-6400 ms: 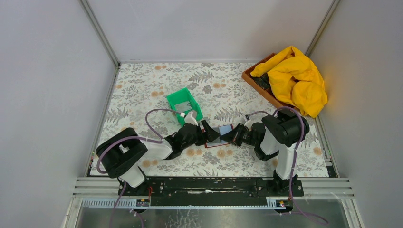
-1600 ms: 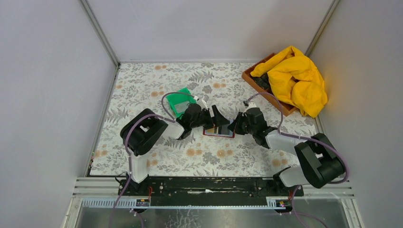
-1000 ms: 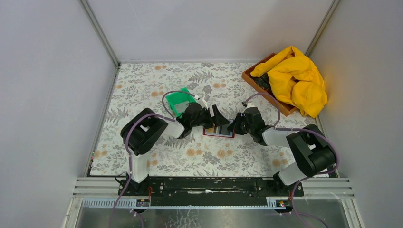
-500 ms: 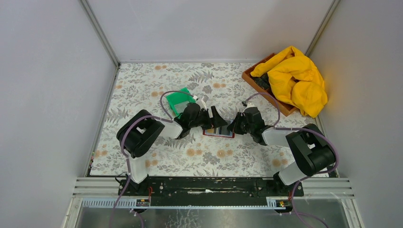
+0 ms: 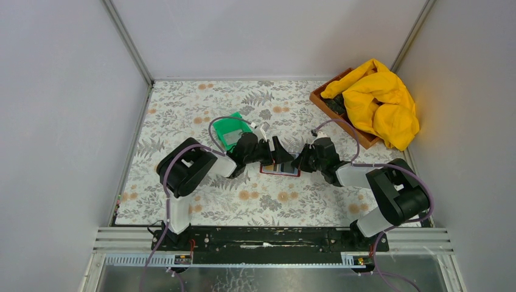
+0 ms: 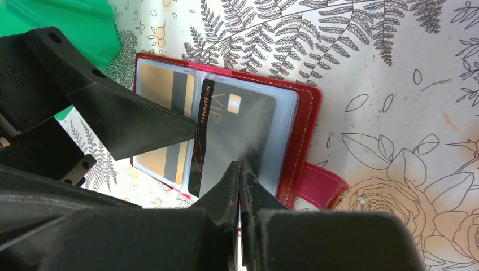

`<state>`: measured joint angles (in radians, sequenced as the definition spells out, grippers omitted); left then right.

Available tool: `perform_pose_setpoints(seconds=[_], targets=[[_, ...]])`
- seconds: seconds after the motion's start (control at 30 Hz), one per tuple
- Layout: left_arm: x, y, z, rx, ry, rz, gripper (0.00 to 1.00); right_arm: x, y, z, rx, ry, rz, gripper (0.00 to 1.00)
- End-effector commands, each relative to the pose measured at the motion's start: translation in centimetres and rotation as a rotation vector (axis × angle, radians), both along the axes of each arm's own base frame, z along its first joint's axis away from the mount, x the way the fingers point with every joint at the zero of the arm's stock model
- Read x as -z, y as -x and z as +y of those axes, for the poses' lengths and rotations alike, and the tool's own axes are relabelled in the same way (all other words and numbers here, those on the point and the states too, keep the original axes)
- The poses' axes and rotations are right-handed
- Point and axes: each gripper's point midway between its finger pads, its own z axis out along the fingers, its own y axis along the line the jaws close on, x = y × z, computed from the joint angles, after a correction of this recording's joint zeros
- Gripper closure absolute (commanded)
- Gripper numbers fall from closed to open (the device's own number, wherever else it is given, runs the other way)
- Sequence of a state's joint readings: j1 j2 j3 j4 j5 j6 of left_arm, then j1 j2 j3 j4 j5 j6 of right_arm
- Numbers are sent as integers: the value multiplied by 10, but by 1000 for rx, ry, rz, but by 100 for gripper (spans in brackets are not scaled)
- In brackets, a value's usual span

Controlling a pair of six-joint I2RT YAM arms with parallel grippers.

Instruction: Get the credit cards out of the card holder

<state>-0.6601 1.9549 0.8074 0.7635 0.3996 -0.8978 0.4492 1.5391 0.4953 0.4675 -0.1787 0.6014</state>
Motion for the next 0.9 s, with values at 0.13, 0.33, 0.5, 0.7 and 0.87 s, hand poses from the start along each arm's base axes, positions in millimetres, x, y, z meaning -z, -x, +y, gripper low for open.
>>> perform_pose_setpoints(seconds=[0.13,0.33,0.5,0.7,0.87], targets=[[29,18,1,45,-1,109,13,19,10,-9,7,28,57,100],[0,29,-13,102,191,130,16,24,12,-8,5,15,75,100],[-10,32,-16,121,232,127,17,24,12,-8,5,12,78,100],[9,30,-14,111,145,135,17,24,13,-9,9,10,79,100],[21,28,-12,90,82,127,17,14,11,-13,24,9,46,100]])
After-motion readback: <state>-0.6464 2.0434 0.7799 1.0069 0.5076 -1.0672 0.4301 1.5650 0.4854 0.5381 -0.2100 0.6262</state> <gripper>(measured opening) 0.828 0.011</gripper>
